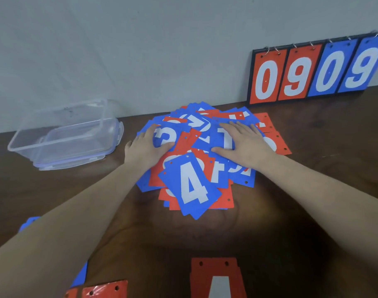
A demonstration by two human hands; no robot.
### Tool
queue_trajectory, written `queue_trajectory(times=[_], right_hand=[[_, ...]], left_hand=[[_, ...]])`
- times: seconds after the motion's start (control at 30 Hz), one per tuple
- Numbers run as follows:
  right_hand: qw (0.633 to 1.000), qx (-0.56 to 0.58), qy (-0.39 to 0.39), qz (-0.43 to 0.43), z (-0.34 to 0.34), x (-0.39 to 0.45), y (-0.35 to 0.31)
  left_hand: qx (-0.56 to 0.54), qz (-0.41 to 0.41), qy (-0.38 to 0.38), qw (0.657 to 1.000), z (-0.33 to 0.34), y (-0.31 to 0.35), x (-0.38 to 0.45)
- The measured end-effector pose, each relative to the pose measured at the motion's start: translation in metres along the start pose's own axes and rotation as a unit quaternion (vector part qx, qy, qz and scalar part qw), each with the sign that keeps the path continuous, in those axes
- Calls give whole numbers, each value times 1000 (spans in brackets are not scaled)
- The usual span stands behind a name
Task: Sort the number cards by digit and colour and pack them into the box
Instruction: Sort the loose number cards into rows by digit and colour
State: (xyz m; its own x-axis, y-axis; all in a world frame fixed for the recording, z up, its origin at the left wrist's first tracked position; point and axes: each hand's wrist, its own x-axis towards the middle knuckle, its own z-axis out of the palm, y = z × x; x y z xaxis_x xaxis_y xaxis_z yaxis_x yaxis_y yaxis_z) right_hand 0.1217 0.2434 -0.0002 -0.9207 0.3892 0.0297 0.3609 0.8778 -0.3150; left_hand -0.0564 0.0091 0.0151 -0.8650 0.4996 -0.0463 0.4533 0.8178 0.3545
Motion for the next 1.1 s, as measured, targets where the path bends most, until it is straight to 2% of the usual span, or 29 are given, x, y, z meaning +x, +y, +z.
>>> queue_trajectory(times=[0.17, 0.3, 0.4, 0.5, 0.57, 0.73, 1.1], right_hand=[[1000, 1, 8, 6, -14, -8, -12], [998, 12, 47, 29, -27, -23, -21], [987, 115, 104, 50, -36, -41, -24], [949, 287, 106, 73, -39, -64, -25], [926, 357, 98, 71, -38, -76, -24], [938, 330, 58, 94, -39, -103, -24], [936, 328, 43, 120, -39, -155, -47]], left_hand=[[-39, 19, 40, 998, -9, 8, -13], [-140, 36, 47, 988, -16, 7, -30], [-208, 61, 32, 976, -23, 6, -47], [-255, 77, 12, 964, -29, 6, -65], [-282, 88, 7, 955, -30, 8, -77], [-279, 133, 4, 951, -31, 7, -107], [-364, 90, -43, 926, -23, 4, -168]])
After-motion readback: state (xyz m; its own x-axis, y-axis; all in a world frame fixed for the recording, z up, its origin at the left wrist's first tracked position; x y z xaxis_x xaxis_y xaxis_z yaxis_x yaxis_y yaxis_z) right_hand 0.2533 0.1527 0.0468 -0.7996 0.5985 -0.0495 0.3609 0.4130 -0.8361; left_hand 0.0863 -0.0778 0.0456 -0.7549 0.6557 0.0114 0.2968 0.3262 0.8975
